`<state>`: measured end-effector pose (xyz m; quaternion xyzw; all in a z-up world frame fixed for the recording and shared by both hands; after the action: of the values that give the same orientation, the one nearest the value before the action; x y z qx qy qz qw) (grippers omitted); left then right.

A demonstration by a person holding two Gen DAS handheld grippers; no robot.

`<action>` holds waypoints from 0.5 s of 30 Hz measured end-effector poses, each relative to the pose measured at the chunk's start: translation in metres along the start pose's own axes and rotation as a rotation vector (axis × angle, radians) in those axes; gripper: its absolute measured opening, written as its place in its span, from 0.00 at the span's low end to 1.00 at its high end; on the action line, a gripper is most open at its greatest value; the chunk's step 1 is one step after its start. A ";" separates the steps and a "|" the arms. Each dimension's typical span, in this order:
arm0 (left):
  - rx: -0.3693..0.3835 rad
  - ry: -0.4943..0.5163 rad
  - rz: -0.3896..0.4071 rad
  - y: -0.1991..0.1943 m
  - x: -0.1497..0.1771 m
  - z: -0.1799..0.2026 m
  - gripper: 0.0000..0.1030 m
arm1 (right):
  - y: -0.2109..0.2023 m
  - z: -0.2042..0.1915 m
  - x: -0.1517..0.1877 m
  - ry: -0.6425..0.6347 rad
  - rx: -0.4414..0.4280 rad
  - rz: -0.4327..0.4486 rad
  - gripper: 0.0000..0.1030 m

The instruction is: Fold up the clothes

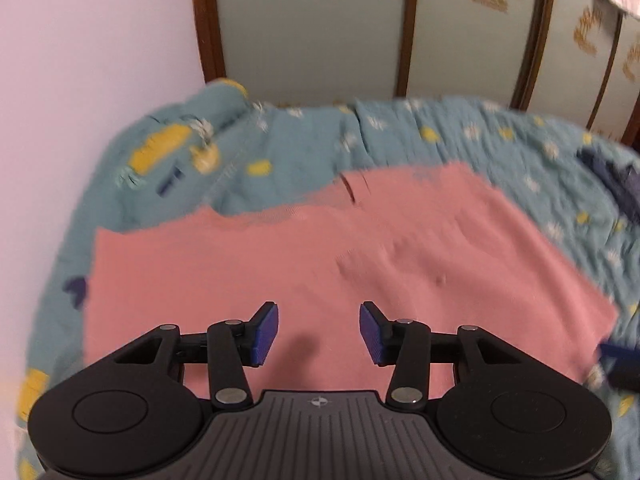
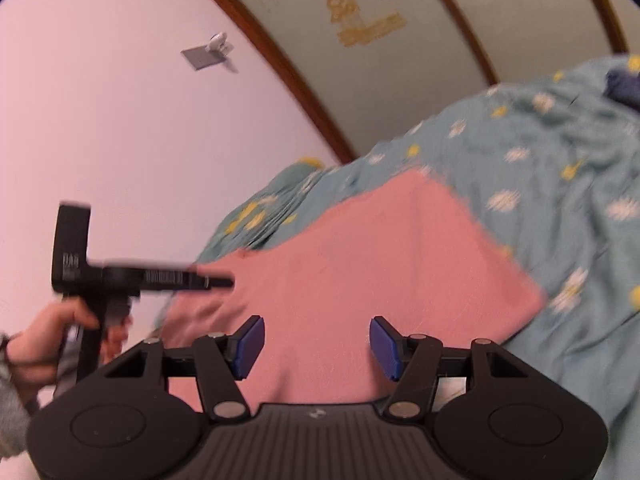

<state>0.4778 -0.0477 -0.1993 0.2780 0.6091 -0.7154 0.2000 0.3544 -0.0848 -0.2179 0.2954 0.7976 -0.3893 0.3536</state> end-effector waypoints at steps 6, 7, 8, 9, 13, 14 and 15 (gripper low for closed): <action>-0.080 -0.022 0.013 0.024 0.022 -0.020 0.44 | 0.005 0.040 0.003 0.034 0.103 -0.023 0.56; -0.079 -0.041 0.018 0.024 0.023 -0.026 0.44 | 0.008 0.043 0.005 0.035 0.110 -0.037 0.55; -0.078 -0.058 0.020 0.025 0.023 -0.031 0.44 | 0.010 0.045 0.008 0.030 0.116 -0.051 0.55; -0.083 -0.072 0.019 0.024 0.024 -0.036 0.44 | 0.012 0.046 0.010 0.021 0.124 -0.068 0.53; -0.091 -0.097 0.021 0.020 0.029 -0.054 0.47 | 0.018 0.049 0.017 -0.007 0.148 -0.119 0.52; -0.089 -0.102 0.020 0.019 0.030 -0.056 0.47 | 0.018 0.049 0.017 -0.009 0.150 -0.125 0.52; -0.093 -0.102 0.019 0.018 0.030 -0.056 0.47 | 0.018 0.049 0.018 -0.008 0.152 -0.132 0.52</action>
<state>0.4746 0.0060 -0.2381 0.2372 0.6280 -0.6976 0.2504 0.3735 -0.1129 -0.2614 0.2668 0.7820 -0.4723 0.3069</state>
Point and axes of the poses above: each gripper's, at about its wrist camera, not at the fingertips, and y roughly the way its jaws point, z to its right, x to its underside, the point moved 4 cm from there along y, roughly the way its jaws point, and after that the axes turned 10 degrees about -y, right-handed, at the moved point
